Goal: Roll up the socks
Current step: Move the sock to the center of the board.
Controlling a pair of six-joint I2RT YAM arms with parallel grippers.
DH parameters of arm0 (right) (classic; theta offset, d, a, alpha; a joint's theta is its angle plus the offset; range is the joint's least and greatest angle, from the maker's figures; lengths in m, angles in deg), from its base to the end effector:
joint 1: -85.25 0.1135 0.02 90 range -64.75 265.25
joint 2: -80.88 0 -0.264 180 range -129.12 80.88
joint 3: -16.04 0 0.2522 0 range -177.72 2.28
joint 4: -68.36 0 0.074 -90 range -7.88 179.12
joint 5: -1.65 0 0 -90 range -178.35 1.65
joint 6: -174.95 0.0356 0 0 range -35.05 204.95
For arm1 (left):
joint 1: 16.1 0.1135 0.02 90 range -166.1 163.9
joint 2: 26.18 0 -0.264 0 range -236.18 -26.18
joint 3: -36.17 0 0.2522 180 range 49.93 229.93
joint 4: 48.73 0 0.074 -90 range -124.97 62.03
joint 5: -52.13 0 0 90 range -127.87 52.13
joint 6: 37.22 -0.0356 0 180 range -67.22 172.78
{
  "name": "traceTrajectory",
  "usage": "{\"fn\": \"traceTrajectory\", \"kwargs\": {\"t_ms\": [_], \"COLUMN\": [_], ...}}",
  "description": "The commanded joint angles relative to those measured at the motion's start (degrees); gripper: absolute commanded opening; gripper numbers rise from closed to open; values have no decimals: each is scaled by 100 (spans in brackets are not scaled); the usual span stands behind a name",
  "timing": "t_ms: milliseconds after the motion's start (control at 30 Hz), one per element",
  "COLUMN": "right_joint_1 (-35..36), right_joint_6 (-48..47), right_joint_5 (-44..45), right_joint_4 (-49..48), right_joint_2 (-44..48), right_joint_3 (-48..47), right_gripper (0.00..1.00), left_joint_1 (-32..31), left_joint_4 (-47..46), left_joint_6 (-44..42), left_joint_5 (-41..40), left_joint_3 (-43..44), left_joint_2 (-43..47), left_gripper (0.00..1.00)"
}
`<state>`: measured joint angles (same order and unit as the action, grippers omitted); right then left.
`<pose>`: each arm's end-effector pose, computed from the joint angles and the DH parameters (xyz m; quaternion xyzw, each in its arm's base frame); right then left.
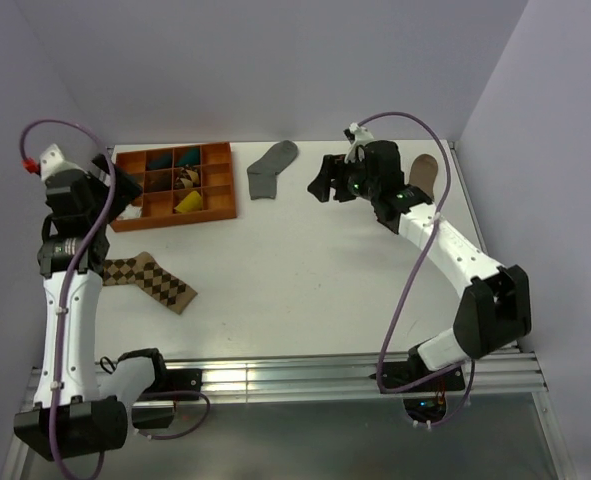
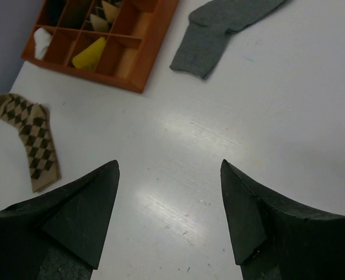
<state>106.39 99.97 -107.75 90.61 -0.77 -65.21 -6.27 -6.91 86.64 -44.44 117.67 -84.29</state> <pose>0.3065 0.1312 0.3315 -0.1371 0.8141 0.3029 0.4761 0.2119 0.0408 0.4032 -0.3325 0.7393 -0.0761 0.5807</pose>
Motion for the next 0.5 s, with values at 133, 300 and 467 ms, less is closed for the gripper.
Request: {"fn": "traceTrajectory", "kwargs": {"t_ms": [133, 300, 467], "right_joint_1": [100, 162, 188], "right_joint_6": [149, 710, 1449], "right_joint_5": [745, 543, 463], "right_joint_4": [-461, -832, -1411], "right_joint_2": [-1202, -1898, -2741], "right_joint_3": [-923, -1267, -1601], "right_gripper": [75, 73, 72], "left_joint_1": [-674, -929, -1123], "left_joint_4": [8, -449, -590], "left_joint_6": [-337, -205, -188], "left_joint_5": [-117, 41, 24], "left_joint_3": [-1226, -1966, -2213], "left_joint_2": [923, 1170, 1267], "left_gripper": [99, 100, 98]}}
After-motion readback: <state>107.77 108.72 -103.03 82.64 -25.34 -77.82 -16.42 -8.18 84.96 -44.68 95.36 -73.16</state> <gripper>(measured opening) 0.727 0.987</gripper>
